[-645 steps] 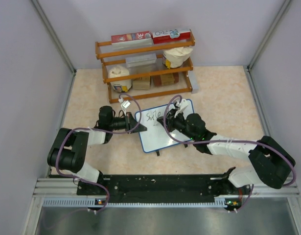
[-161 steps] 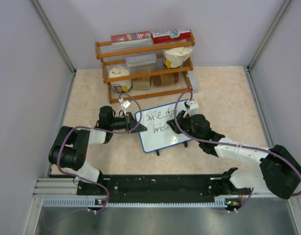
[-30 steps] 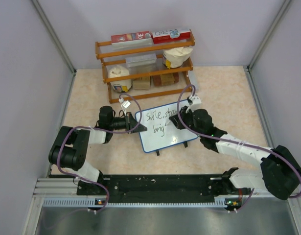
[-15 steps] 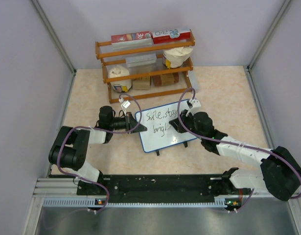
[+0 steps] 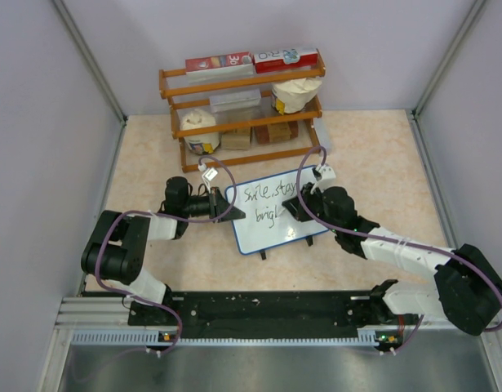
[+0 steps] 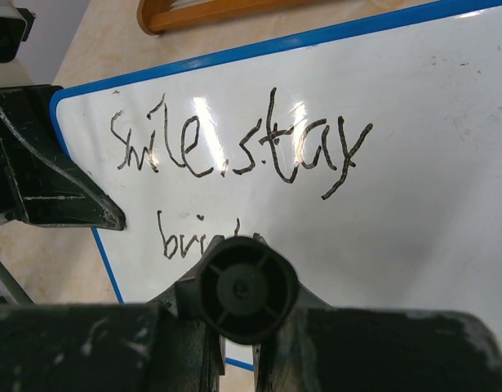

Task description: Write a sentence on the whiteboard

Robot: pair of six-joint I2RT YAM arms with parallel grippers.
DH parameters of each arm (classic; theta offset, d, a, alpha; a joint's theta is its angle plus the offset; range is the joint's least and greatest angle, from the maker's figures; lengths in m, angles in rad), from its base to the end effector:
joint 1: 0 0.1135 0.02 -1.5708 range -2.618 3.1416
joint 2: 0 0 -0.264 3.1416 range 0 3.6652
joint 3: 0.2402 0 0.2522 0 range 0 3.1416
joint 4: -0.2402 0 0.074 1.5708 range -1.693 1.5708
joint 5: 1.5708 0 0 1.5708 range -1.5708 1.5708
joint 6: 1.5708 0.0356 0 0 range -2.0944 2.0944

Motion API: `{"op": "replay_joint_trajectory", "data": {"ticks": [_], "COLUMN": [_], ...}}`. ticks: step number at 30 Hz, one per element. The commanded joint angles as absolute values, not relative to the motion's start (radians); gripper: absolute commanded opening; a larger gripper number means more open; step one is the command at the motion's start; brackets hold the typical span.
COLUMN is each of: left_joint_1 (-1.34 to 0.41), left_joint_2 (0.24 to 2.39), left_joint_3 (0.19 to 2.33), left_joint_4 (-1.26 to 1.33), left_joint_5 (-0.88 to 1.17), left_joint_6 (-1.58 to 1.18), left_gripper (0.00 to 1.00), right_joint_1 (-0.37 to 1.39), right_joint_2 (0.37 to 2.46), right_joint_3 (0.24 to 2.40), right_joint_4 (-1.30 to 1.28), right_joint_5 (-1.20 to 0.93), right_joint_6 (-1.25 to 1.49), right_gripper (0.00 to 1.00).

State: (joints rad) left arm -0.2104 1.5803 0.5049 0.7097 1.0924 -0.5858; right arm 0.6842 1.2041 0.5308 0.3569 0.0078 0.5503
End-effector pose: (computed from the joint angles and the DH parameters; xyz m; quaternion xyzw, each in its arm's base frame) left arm 0.2635 -0.0886 0.1582 0.1579 0.7466 -0.5822 0.2805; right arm 0.2004 0.1631 0.2200 -0.0519 0.8080 0.3371 0.4804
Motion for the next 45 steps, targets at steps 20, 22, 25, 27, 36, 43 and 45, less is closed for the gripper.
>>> {"op": "replay_joint_trajectory", "data": {"ticks": [20, 22, 25, 27, 36, 43, 45], "left_joint_1": [-0.210, -0.210, -0.210, -0.210, -0.210, -0.210, -0.210], "left_joint_2": [1.595, 1.598, 1.598, 1.595, 1.597, 1.598, 1.597], "left_joint_3": [0.495, 0.497, 0.497, 0.495, 0.497, 0.497, 0.497], "left_joint_4": [0.676, 0.676, 0.675, 0.676, 0.675, 0.675, 0.675], "left_joint_5": [1.023, 1.023, 1.023, 1.022, 1.022, 1.023, 1.023], "left_joint_6": [-0.537, -0.538, -0.538, -0.537, -0.538, -0.538, -0.537], "left_gripper": [0.00, 0.00, 0.00, 0.00, 0.00, 0.00, 0.00], "right_joint_1": [0.673, 0.670, 0.664, 0.663, 0.660, 0.660, 0.660], "right_joint_2": [1.207, 1.210, 1.212, 1.210, 1.198, 1.175, 1.169], "right_joint_3": [0.592, 0.597, 0.601, 0.603, 0.592, 0.566, 0.560], "right_joint_4": [0.394, 0.393, 0.390, 0.387, 0.365, 0.354, 0.351], "right_joint_5": [0.090, 0.091, 0.089, 0.094, 0.110, 0.109, 0.112], "right_joint_6": [0.551, 0.554, 0.552, 0.552, 0.545, 0.540, 0.541], "right_gripper": [0.00, 0.00, 0.00, 0.00, 0.00, 0.00, 0.00]}}
